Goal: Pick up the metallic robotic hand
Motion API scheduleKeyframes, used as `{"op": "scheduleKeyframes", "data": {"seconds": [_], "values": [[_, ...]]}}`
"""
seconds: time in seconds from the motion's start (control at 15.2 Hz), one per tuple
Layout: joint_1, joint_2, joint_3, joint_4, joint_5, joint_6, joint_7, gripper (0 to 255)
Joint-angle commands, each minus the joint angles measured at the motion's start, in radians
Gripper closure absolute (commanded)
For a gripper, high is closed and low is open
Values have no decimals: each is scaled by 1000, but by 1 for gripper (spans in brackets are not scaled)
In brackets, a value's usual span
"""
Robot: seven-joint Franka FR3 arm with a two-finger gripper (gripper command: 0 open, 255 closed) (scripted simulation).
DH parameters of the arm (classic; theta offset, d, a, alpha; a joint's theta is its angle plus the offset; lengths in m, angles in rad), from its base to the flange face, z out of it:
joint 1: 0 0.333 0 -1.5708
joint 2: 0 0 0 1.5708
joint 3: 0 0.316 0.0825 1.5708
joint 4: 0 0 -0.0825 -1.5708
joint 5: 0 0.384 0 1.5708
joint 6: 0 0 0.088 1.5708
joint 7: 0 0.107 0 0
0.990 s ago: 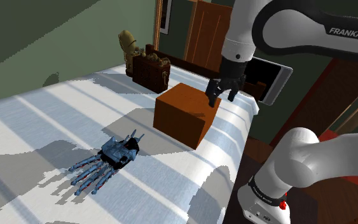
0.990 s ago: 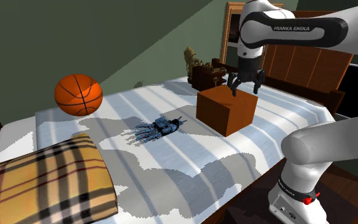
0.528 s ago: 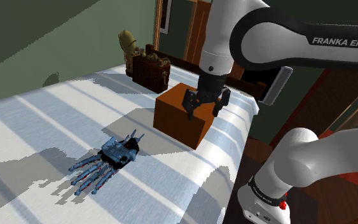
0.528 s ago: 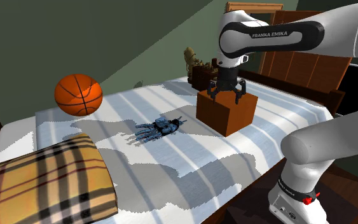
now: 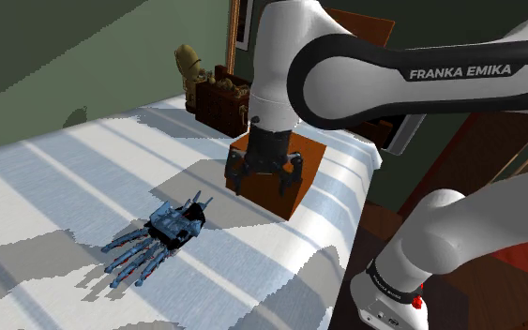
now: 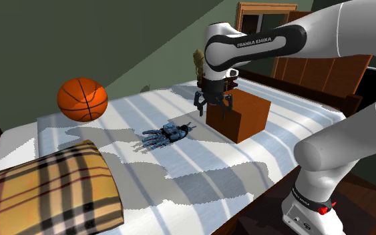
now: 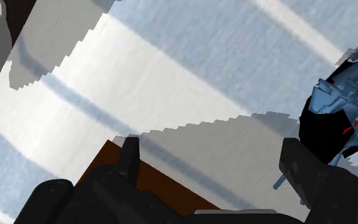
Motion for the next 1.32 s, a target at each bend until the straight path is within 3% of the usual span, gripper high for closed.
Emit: {"op": "scheduleKeyframes", "data": {"seconds": [0.0,0.33,0.59,1.25], "values": [[-25,69,57,39,6,43,99,0],[-97,269,198,155,-45,148,351,0],[-140,474,298,268,-174,223,591,0],[-127,547,305,213,-230,330,637,0]]}}
